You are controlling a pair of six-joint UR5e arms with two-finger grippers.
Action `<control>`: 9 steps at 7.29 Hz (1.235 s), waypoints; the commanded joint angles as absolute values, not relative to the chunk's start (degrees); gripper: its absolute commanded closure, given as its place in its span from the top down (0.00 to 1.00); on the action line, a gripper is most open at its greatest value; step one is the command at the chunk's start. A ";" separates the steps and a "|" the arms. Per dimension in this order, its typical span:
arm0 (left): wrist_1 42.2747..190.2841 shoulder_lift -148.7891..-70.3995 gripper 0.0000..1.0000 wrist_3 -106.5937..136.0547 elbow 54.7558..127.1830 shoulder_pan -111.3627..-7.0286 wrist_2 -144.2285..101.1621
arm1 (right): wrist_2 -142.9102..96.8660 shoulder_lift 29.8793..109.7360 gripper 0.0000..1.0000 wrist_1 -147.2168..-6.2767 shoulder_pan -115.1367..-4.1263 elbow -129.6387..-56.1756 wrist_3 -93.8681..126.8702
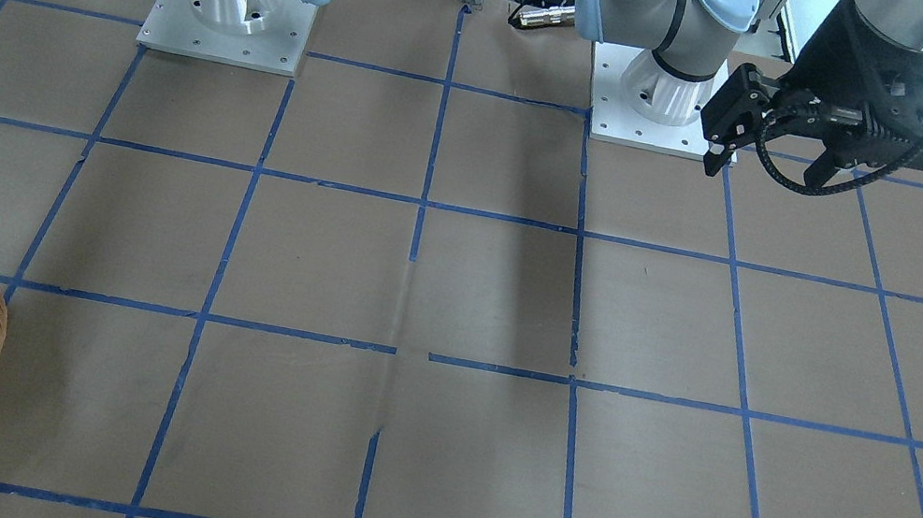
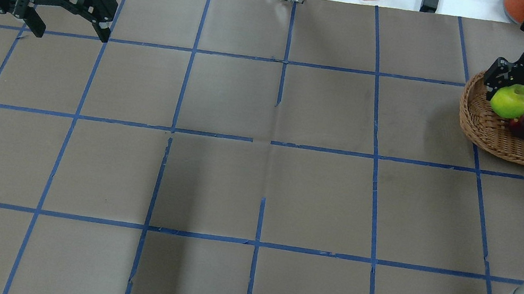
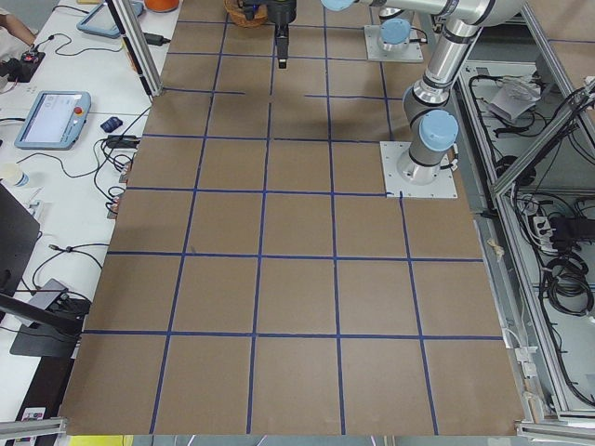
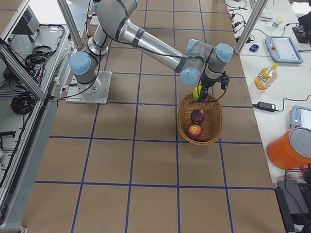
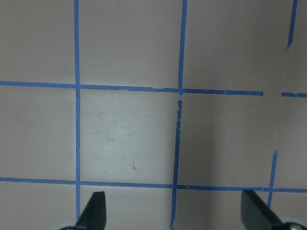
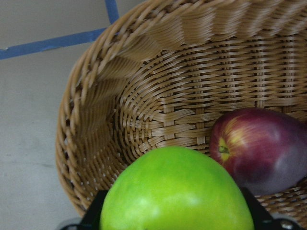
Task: Put all apples into basket
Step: 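Carry the green apple into the basket and open the right gripper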
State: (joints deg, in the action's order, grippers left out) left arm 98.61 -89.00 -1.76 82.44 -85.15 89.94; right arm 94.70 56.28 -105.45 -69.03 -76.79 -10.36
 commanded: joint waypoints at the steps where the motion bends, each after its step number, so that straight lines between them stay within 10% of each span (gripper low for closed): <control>1: 98.61 -88.86 1.00 -1.76 82.44 -85.08 89.83 | 93.96 55.46 0.00 -107.05 -67.68 -80.31 -10.38; 2: 98.53 -88.94 1.00 -1.76 82.44 -85.17 89.82 | 93.96 55.37 0.04 -109.31 -67.68 -80.85 -9.59; 4: 98.53 -88.68 1.00 -1.67 82.79 -85.17 89.56 | 94.13 55.02 0.87 -109.51 -67.68 -80.86 -10.36; 5: 98.53 -88.77 1.00 -1.67 82.79 -85.17 89.56 | 94.13 55.02 1.00 -109.51 -67.68 -80.69 -10.28; 9: 98.53 -88.86 1.00 -1.67 82.79 -85.17 89.56 | 93.61 60.79 1.00 -103.49 -68.55 -79.63 -10.20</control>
State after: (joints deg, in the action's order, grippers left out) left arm 98.52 -88.78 -1.67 82.80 -85.17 89.56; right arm 93.92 57.63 -107.11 -68.12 -79.91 -10.26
